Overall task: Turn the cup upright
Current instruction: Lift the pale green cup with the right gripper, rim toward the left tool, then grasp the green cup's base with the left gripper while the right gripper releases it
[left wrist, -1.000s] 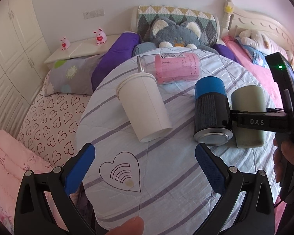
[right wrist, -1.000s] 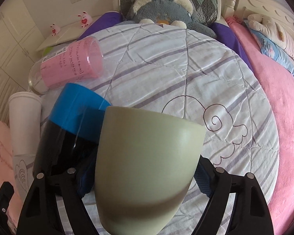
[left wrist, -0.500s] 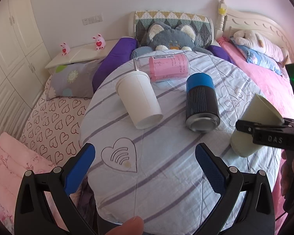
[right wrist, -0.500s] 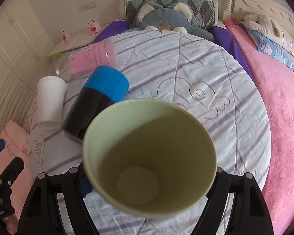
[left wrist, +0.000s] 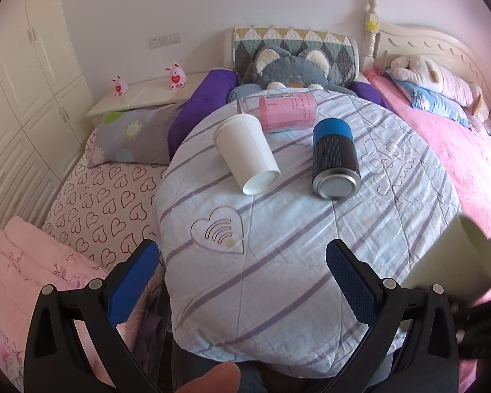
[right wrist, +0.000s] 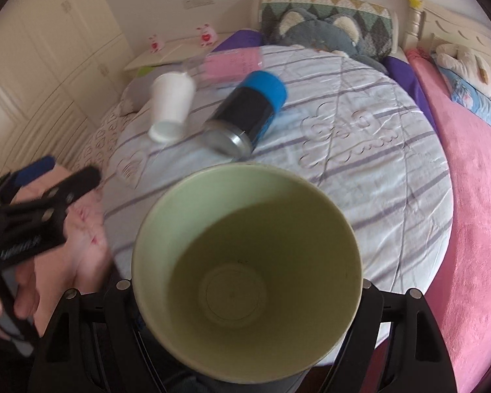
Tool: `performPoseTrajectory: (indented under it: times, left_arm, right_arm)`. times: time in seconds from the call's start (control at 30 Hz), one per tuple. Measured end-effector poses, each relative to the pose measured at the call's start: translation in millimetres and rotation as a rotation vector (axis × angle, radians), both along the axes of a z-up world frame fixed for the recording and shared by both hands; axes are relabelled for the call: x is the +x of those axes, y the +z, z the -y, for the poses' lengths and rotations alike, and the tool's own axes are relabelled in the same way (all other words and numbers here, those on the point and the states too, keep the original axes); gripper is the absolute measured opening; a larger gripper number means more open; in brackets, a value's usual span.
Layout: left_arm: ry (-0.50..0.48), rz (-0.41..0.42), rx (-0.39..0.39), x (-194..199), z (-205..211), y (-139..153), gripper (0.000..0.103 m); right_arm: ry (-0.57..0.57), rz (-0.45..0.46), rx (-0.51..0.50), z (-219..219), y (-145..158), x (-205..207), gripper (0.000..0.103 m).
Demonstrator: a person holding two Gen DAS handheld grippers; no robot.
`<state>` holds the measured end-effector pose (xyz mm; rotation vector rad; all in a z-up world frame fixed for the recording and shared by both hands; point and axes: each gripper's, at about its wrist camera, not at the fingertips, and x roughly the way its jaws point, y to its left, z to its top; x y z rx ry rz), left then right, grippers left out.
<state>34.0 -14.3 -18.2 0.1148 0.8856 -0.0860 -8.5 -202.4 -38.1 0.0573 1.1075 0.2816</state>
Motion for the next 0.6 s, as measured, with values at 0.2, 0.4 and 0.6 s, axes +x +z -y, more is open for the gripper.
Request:
performPoseTrajectory:
  times: [0.2,0.4,0.6]
  left_arm:
    - [-0.006,-0.002,0.013,-12,-1,-2,0.103]
    - [0.015,0.005,0.018,-11,-5,0,0.103]
    - [0.033,-0.003,0.013,-6,-8,-1,0.103]
  right_arm:
    - [0.037,-0.070,0.034,-14,-30,10,0.080]
    - [0.019,-0.086,0.071,-21,-47,37,0.080]
    - [-0.008,-0.059,0.090,-21,-44,39,0.085]
